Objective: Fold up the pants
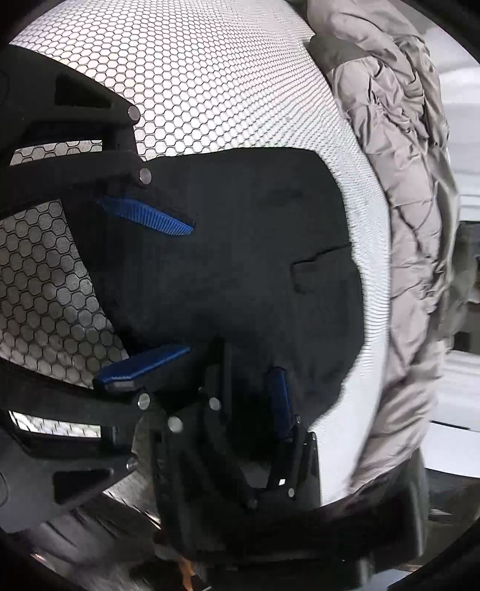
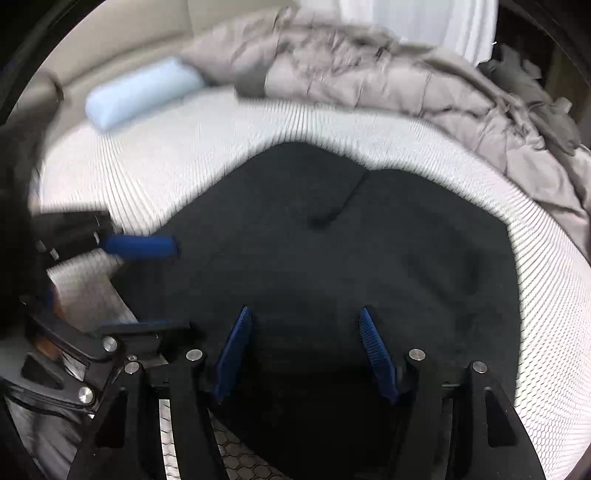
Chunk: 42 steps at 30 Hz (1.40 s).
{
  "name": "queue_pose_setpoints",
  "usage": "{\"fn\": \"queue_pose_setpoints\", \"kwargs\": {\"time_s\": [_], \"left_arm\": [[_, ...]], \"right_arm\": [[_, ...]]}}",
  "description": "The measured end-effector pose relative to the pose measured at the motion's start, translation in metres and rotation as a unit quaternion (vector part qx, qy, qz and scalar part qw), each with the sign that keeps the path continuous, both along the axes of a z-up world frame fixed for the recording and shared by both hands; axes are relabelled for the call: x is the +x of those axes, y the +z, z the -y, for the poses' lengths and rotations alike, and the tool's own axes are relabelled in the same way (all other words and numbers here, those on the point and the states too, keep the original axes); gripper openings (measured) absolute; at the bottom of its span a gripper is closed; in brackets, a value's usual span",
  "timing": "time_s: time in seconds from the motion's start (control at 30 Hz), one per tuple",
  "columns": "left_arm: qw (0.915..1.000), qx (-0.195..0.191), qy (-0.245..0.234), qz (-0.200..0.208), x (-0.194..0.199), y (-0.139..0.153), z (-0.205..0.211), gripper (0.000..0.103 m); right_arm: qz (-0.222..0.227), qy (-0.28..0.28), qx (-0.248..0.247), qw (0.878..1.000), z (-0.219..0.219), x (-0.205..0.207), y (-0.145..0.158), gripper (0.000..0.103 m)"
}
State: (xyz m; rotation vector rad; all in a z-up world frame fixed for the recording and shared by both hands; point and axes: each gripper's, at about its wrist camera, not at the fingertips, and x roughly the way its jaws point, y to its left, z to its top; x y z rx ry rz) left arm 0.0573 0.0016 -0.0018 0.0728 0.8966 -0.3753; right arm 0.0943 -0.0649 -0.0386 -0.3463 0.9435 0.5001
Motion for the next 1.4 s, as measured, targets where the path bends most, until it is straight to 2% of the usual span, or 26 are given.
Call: {"fn": "queue_pose_setpoints", "kwargs": {"time_s": [0.1, 0.17, 0.2, 0.23, 0.3, 0.33, 0.43, 0.47, 0.53, 0.6, 0.67, 0.7, 0.8, 0.87, 0.9, 0.97, 1.03, 1.1, 1.13, 1.17, 1.27, 1.37, 1.4], "left_arm": [[0.9999, 0.007, -0.011, 0.007, -0.009, -0.002, -0.005, 0.059], [0.9999, 0.009, -0.007, 0.007, -0.015, -0.002, -0.012, 0.06], [0.9999, 0.009, -0.002, 0.006, -0.017, -0.002, -0.017, 0.066], [0.9999, 0.01, -0.002, 0.004, -0.017, -0.003, -0.021, 0.071], [0.9999, 0.013, -0.002, -0.002, -0.018, -0.005, -0.025, 0.072], [1.0, 0.007, 0.001, -0.002, -0.019, -0.003, -0.027, 0.072], [0.9987, -0.047, 0.019, -0.002, -0.016, 0.009, -0.044, 0.071], [0.9971, -0.07, 0.03, -0.001, -0.015, 0.012, -0.052, 0.071], [0.9941, -0.092, 0.059, -0.004, -0.012, 0.012, -0.066, 0.071], [0.9924, -0.09, 0.081, -0.021, -0.007, 0.003, -0.073, 0.071], [0.991, -0.091, 0.089, -0.042, -0.003, -0.007, -0.076, 0.071], [0.9912, -0.09, 0.088, -0.042, -0.003, -0.008, -0.076, 0.071], [0.9921, -0.084, 0.086, -0.037, 0.0, -0.006, -0.077, 0.071], [0.992, -0.084, 0.086, -0.038, 0.001, -0.007, -0.078, 0.071], [0.9919, -0.084, 0.086, -0.039, 0.002, -0.007, -0.078, 0.071], [0.9919, -0.083, 0.087, -0.04, 0.004, -0.009, -0.073, 0.071], [0.9923, -0.081, 0.085, -0.038, 0.008, -0.01, -0.07, 0.071], [0.9925, -0.078, 0.085, -0.039, 0.01, -0.011, -0.068, 0.071], [0.9927, -0.077, 0.085, -0.038, 0.011, -0.011, -0.067, 0.071], [0.9928, -0.077, 0.084, -0.038, 0.012, -0.011, -0.066, 0.071], [0.9924, -0.08, 0.085, -0.04, 0.016, -0.011, -0.065, 0.071], [0.9923, -0.082, 0.085, -0.039, 0.015, -0.01, -0.067, 0.071], [0.9923, -0.082, 0.085, -0.039, 0.015, -0.01, -0.067, 0.071]], "right_arm": [[0.02, -0.022, -0.039, 0.999, 0.02, -0.005, 0.0, 0.064], [0.032, -0.045, -0.043, 0.998, 0.048, -0.009, 0.005, 0.064], [0.036, -0.059, -0.044, 0.997, 0.062, -0.01, 0.006, 0.064], [0.034, -0.075, -0.036, 0.996, 0.079, -0.011, 0.006, 0.071], [-0.004, -0.096, 0.045, 0.994, 0.11, -0.006, 0.007, 0.074], [-0.014, -0.096, 0.07, 0.993, 0.114, -0.005, 0.008, 0.073], [-0.016, -0.088, 0.134, 0.987, 0.13, -0.004, 0.019, 0.072], [-0.018, -0.089, 0.162, 0.983, 0.136, -0.005, 0.023, 0.072], [-0.032, -0.097, 0.227, 0.968, 0.149, -0.001, 0.029, 0.072], [-0.052, -0.102, 0.249, 0.962, 0.154, 0.002, 0.024, 0.069], [-0.079, -0.116, 0.274, 0.951, 0.162, 0.01, 0.014, 0.06], [-0.095, -0.121, 0.292, 0.944, 0.165, 0.012, 0.01, 0.058], [-0.107, -0.112, 0.323, 0.934, 0.168, 0.011, 0.015, 0.058], [-0.12, -0.097, 0.362, 0.919, 0.171, 0.011, 0.02, 0.056], [-0.118, -0.094, 0.363, 0.92, 0.172, 0.008, 0.023, 0.056], [-0.11, -0.086, 0.346, 0.928, 0.167, 0.001, 0.026, 0.056], [-0.13, -0.088, 0.329, 0.931, 0.161, 0.004, 0.015, 0.056], [-0.139, -0.094, 0.32, 0.932, 0.156, 0.007, 0.005, 0.052], [-0.135, -0.097, 0.315, 0.934, 0.152, 0.01, 0.003, 0.039], [-0.131, -0.097, 0.315, 0.935, 0.151, 0.014, 0.003, 0.015], [-0.115, -0.081, 0.321, 0.936, 0.147, 0.011, 0.015, 0.007], [-0.099, -0.065, 0.295, 0.948, 0.145, -0.008, 0.027, 0.007], [-0.092, -0.074, 0.26, 0.958, 0.143, -0.012, 0.025, 0.007]]}}
